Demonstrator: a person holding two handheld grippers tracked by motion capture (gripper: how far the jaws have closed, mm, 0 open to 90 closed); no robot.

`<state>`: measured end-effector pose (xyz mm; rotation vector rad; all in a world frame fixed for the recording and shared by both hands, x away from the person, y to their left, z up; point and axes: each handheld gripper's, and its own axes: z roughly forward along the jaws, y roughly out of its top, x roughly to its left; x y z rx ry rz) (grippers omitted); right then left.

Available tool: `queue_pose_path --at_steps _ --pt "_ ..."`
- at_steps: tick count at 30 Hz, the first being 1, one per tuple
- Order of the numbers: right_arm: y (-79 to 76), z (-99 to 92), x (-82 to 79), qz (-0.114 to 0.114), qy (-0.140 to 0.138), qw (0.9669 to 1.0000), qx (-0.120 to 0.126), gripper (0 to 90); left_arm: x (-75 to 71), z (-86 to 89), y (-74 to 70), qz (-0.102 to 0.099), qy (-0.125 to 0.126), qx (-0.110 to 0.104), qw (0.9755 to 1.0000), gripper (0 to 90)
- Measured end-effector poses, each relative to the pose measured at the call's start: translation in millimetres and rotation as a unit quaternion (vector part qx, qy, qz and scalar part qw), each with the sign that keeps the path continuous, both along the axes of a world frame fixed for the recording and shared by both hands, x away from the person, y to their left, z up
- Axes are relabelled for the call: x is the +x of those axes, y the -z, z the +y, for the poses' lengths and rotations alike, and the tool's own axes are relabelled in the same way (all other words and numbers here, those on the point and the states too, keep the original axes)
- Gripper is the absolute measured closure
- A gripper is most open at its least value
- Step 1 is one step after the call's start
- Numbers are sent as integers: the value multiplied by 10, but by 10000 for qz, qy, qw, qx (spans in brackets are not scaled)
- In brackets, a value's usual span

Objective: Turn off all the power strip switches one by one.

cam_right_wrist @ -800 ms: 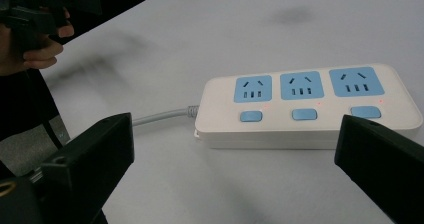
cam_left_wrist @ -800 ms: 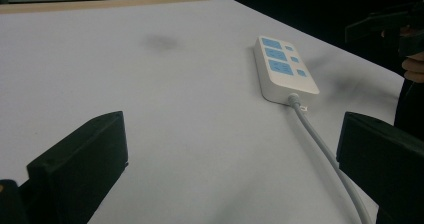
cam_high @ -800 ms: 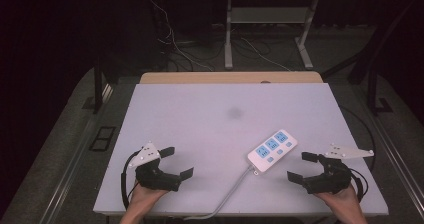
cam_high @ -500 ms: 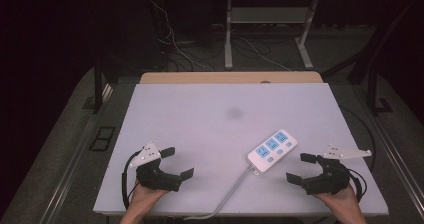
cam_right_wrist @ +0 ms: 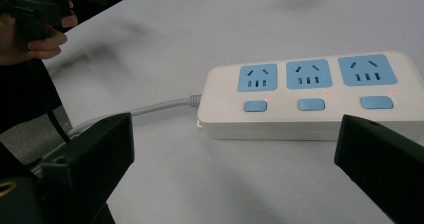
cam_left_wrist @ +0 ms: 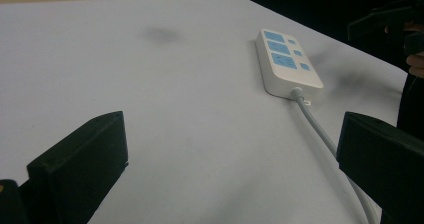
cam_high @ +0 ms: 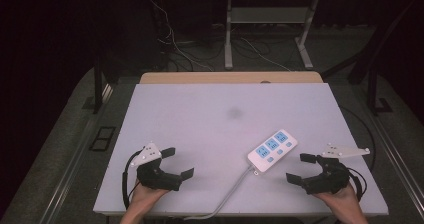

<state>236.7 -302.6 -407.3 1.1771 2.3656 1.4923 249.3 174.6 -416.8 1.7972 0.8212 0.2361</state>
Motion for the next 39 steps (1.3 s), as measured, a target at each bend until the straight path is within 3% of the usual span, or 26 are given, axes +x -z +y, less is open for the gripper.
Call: queue_pose_path --at_steps 17,39 --pt "-84 84 38 59 -71 9999 -122 24 10 -41 44 65 80 123 9999 0" --pt "-159 192 303 291 -355 9981 -410 24 7 -60 53 96 98 132 9998 0"
